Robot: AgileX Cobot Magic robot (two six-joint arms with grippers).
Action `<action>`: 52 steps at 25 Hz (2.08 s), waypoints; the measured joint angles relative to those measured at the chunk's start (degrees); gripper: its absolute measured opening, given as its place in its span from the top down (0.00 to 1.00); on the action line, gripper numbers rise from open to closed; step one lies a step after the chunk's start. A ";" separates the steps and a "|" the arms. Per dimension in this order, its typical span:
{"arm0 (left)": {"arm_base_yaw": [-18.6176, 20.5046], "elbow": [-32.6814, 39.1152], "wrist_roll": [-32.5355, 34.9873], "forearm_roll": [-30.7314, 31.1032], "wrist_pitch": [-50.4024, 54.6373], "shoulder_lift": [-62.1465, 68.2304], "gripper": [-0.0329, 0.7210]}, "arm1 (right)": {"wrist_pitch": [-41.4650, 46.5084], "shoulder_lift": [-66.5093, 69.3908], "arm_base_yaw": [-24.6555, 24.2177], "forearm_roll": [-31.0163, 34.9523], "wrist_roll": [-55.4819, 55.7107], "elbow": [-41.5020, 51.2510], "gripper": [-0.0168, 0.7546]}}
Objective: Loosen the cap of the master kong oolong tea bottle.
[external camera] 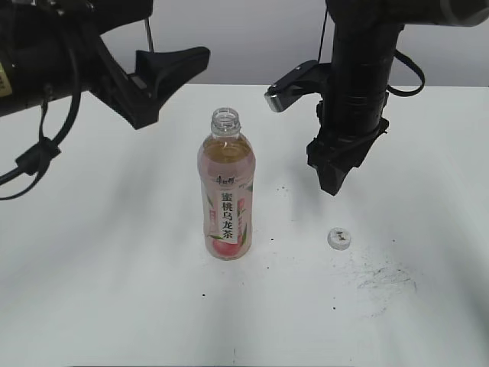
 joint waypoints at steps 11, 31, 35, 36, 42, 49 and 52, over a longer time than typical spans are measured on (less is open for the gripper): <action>0.00 0.03 0.00 -3.98 14.30 -6.50 0.18 | 0.62 -2.07 0.00 0.00 1.10 0.00 0.32; 0.00 0.07 2.62 -29.40 72.64 -19.82 0.28 | 0.56 -2.90 0.00 0.22 4.92 0.00 0.32; 0.00 0.07 11.64 -37.95 80.41 -27.78 0.31 | 0.56 -5.42 0.00 0.58 6.62 0.00 0.32; 0.00 0.07 13.12 -39.82 82.23 -29.78 0.32 | 0.56 -6.38 0.00 0.65 7.12 0.00 0.32; -0.06 0.07 17.35 -44.08 93.22 -45.69 0.33 | 0.50 -13.83 -0.11 1.07 10.04 1.26 0.32; -0.06 0.23 18.71 -44.52 103.98 -61.45 0.33 | 0.54 -28.88 -0.11 1.07 13.16 11.17 0.32; -0.06 1.74 18.73 -45.17 106.68 -67.92 0.33 | 0.54 -36.72 -0.11 1.49 13.79 18.54 0.32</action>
